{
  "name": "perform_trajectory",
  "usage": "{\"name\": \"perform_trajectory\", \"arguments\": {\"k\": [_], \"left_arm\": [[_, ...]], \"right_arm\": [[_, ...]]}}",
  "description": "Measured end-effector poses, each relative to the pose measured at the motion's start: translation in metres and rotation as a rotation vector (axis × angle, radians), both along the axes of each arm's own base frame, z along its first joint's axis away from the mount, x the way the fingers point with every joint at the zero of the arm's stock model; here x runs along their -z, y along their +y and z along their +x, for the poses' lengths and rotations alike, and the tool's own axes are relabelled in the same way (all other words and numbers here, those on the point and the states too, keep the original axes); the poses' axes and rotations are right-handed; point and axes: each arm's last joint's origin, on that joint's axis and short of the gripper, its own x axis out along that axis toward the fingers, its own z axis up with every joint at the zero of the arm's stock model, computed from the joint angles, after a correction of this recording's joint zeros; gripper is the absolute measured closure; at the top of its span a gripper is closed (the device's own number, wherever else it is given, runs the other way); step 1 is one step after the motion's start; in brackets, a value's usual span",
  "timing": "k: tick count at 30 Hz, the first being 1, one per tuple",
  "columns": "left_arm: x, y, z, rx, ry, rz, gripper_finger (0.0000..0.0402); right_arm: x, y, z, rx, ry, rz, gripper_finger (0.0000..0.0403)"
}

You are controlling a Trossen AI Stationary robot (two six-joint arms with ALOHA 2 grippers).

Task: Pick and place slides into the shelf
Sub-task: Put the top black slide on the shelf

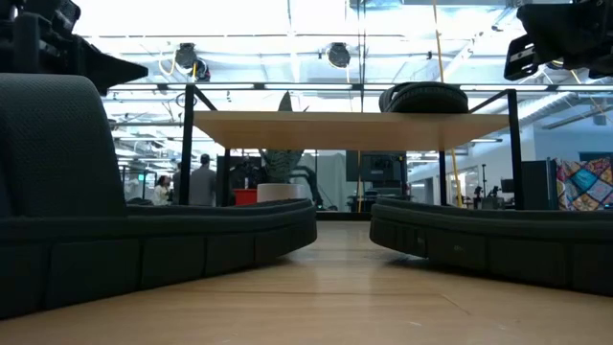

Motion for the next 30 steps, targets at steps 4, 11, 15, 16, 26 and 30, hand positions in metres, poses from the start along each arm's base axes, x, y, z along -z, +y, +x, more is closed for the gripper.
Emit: {"name": "perform_trajectory", "arguments": {"k": [4, 11, 15, 16, 26, 30], "left_arm": [[-0.002, 0.000, 0.000, 0.000, -0.019, -0.004, 0.0401], [-0.010, -0.001, -0.001, 0.047, -0.118, -0.099, 0.0401], [-0.019, -0.005, -0.002, 0.220, -0.223, -0.189, 0.0401], [-0.022, -0.006, -0.003, 0.263, -0.244, -0.199, 0.0401], [-0.022, -0.008, -0.003, 0.335, -0.253, -0.271, 0.0401], [-0.021, -0.008, -0.003, 0.331, -0.239, -0.269, 0.0401]], "right_arm": [[0.000, 0.000, 0.000, 0.000, 0.003, -0.001, 0.0403], [0.001, 0.000, 0.000, 0.002, 0.008, -0.013, 0.0403], [0.002, 0.000, 0.000, 0.004, 0.013, -0.028, 0.0403], [0.002, 0.000, 0.000, 0.004, 0.015, -0.029, 0.0403], [0.003, 0.000, 0.000, 0.004, 0.023, -0.027, 0.0403], [0.003, 0.000, 0.000, 0.003, 0.024, -0.027, 0.0403]]}}
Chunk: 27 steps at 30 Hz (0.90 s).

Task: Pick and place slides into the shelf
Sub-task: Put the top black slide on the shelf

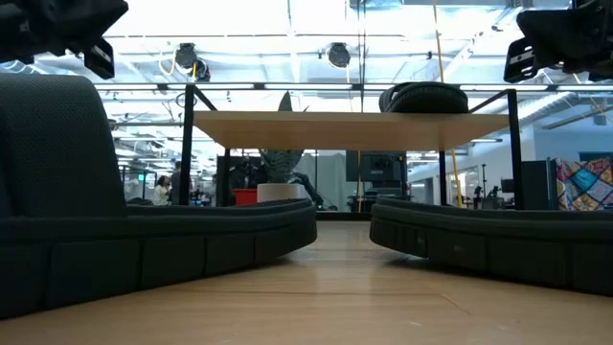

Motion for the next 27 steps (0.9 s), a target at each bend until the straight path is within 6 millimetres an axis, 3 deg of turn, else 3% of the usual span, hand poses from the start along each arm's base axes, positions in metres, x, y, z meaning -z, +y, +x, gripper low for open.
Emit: {"name": "perform_trajectory", "arguments": {"k": [5, 9, 13, 16, 27], "left_arm": [[-0.001, 0.002, 0.000, -0.085, 0.009, 0.101, 0.0401], [0.000, -0.002, 0.002, -0.057, 0.038, 0.210, 0.0400], [-0.002, -0.008, 0.008, -0.047, 0.092, 0.195, 0.0394], [-0.016, -0.016, 0.013, -0.013, 0.137, 0.170, 0.0384], [-0.055, -0.055, 0.039, -0.237, 0.674, 0.328, 0.0380]], "right_arm": [[0.001, 0.000, 0.000, 0.000, 0.012, -0.001, 0.0403], [0.002, 0.000, 0.000, 0.000, 0.025, -0.002, 0.0403], [0.002, 0.000, 0.000, -0.002, 0.031, 0.013, 0.0403], [0.004, 0.000, 0.001, -0.003, 0.045, 0.021, 0.0403], [0.008, 0.000, 0.001, -0.010, 0.102, 0.074, 0.0403]]}}
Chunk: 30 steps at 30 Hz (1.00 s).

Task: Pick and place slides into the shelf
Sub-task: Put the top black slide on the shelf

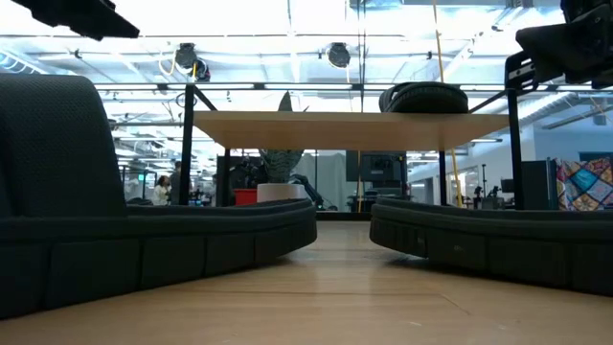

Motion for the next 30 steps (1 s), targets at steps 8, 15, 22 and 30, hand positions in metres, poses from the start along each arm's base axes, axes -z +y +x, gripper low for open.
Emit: {"name": "perform_trajectory", "arguments": {"k": [8, 15, 22, 30], "left_arm": [[0.003, -0.023, 0.014, -0.141, 0.256, -0.123, 0.0380], [0.025, -0.009, -0.004, -0.449, 0.479, -0.151, 0.0380], [0.020, 0.009, -0.009, -0.469, 0.648, -0.381, 0.0380], [0.018, 0.031, -0.004, -0.235, 0.911, -0.601, 0.0381]], "right_arm": [[0.000, 0.000, 0.000, 0.000, 0.005, 0.000, 0.0403], [0.000, 0.000, 0.000, 0.002, -0.004, -0.026, 0.0403], [0.000, 0.000, 0.000, 0.008, -0.017, -0.075, 0.0403], [0.000, 0.000, 0.000, 0.009, -0.021, -0.088, 0.0403]]}}
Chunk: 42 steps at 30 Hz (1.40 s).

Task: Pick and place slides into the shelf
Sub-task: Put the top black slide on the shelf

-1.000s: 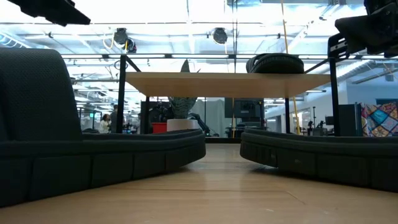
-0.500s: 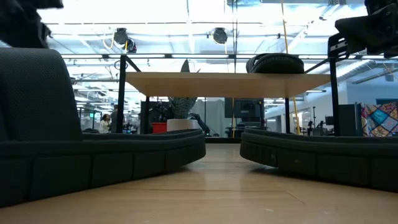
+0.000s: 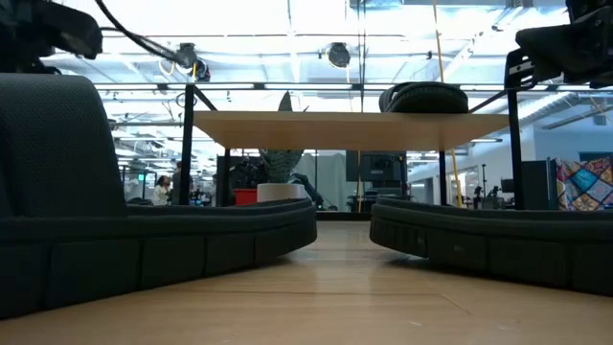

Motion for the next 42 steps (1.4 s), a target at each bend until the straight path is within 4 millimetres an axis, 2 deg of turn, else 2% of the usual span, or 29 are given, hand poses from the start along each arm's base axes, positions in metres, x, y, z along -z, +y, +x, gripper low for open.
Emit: {"name": "perform_trajectory", "arguments": {"k": [3, 8, 13, 21, 26, 33, 39, 42], "left_arm": [[-0.001, 0.010, 0.004, 0.064, -0.005, -0.116, 0.0394], [-0.001, 0.033, 0.007, 0.067, -0.051, -0.113, 0.0395], [-0.001, 0.050, 0.009, -0.044, -0.070, 0.049, 0.0394], [-0.003, 0.058, 0.016, -0.013, -0.141, 0.207, 0.0394], [-0.003, 0.069, 0.015, -0.095, -0.117, 0.293, 0.0394], [0.001, 0.086, 0.015, -0.152, -0.104, 0.188, 0.0394], [0.005, 0.089, 0.019, 0.001, -0.168, -0.082, 0.0394], [0.008, 0.094, 0.020, 0.020, -0.161, -0.096, 0.0394]], "right_arm": [[0.000, 0.000, 0.000, -0.001, -0.001, -0.006, 0.0403], [0.000, 0.000, 0.000, -0.001, -0.001, -0.007, 0.0403], [0.000, 0.000, 0.000, -0.001, -0.001, -0.007, 0.0403], [0.002, 0.000, 0.000, -0.004, 0.024, -0.007, 0.0403], [0.003, 0.001, 0.000, -0.017, 0.025, -0.023, 0.0403], [0.003, 0.002, 0.000, -0.053, 0.024, -0.027, 0.0403], [0.003, 0.002, 0.000, -0.054, 0.024, -0.026, 0.0403], [0.003, 0.002, 0.000, -0.055, 0.027, -0.016, 0.0403]]}}
